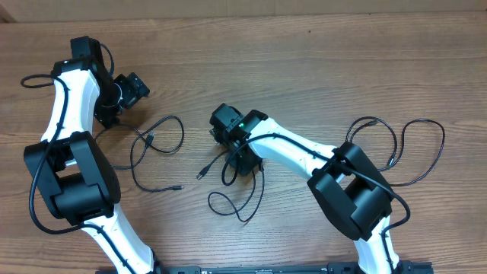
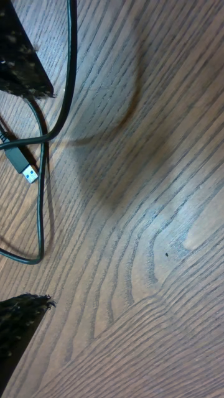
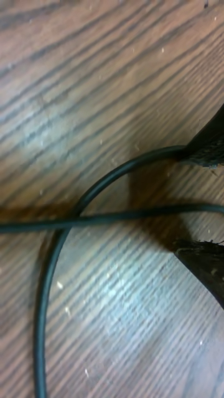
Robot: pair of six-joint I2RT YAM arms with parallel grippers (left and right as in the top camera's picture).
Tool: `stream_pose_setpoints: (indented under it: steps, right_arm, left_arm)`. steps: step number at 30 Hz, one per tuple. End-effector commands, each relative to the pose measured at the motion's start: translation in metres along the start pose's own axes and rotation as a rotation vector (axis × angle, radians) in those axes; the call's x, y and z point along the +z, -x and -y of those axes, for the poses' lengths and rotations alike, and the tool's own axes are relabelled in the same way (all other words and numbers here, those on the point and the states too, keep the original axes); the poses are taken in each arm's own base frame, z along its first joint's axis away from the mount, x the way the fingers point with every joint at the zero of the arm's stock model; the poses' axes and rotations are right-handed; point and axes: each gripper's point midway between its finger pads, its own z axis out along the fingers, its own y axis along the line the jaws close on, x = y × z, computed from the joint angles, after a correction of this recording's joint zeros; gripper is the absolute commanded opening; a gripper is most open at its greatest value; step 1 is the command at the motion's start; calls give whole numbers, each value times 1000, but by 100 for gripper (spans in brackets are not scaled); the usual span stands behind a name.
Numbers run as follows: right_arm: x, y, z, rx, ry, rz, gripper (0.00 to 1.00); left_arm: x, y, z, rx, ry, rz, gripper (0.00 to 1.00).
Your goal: Untangle cables
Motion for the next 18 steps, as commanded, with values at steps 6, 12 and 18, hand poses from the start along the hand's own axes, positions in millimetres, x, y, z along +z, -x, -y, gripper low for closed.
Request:
stream_pose_setpoints:
  steps: [6, 12, 18]
  right_arm:
    - [21, -17, 14, 43, -31, -77, 4]
    - [16, -19, 12, 43, -21, -97, 4]
    - [-12, -11, 10, 32, -21, -113, 30]
  left_arm:
    - [-10, 5, 3, -8, -4, 29, 100]
    - [-10, 5, 3, -8, -4, 29, 99]
    - [-10, 5, 3, -8, -4, 29, 99]
